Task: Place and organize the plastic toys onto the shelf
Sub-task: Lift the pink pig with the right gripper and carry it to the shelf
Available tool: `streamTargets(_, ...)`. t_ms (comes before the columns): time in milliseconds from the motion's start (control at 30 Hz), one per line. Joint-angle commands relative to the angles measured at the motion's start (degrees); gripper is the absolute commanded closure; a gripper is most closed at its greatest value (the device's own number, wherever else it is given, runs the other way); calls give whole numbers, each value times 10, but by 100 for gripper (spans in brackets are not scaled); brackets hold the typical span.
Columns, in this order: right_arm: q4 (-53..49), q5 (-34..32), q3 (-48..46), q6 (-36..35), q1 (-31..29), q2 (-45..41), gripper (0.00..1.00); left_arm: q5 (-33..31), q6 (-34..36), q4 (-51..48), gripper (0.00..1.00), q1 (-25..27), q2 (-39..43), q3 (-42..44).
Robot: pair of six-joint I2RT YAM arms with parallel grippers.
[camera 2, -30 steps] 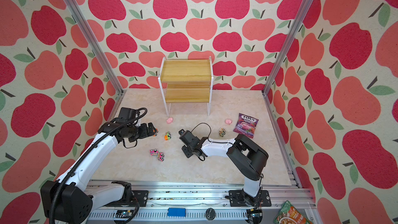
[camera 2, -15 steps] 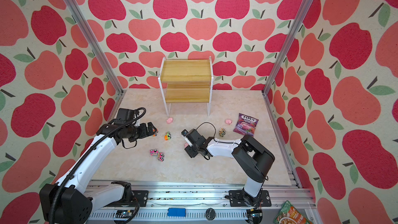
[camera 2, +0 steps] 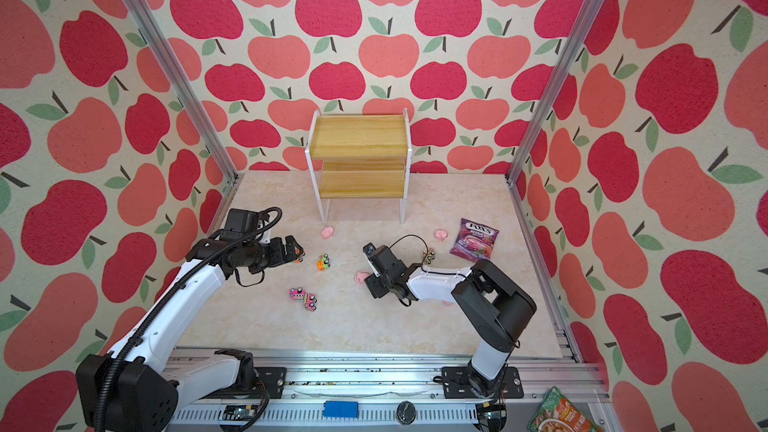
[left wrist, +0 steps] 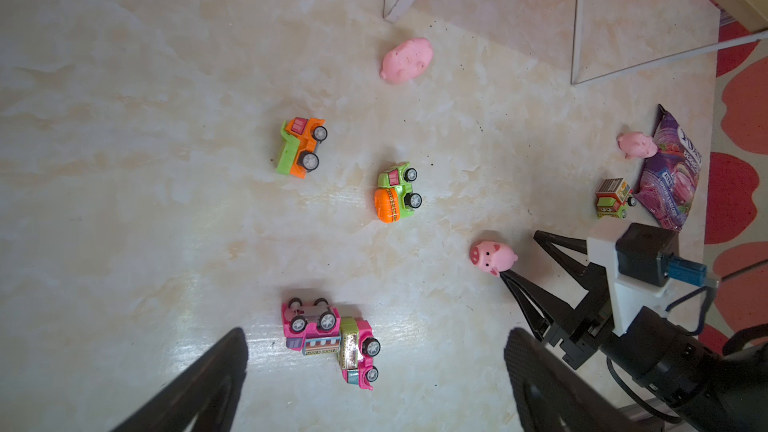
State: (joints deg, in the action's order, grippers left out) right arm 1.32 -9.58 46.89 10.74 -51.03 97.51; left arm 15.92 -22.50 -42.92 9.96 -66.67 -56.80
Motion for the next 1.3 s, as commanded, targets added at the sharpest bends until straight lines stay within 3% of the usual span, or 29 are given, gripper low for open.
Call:
streamTargets(0, 18, -11, 5, 31, 14, 8, 29, 2, 11, 8, 1, -4, 10, 8)
streamTargets(367, 3, -31, 121, 65, 30, 99, 29, 2, 14, 11, 1, -5, 8, 7)
streamTargets(633, 11, -34, 105, 79, 42, 40, 25, 10, 30, 13, 1, -5, 18, 10)
streamTargets(900, 23, -117, 60, 159, -49, -29, 23, -4, 67, 19, 1, 30, 63, 23)
streamTargets(1267, 12, -167, 77, 279, -105, 45, 29, -40, 83, 25, 1, 65, 112, 37)
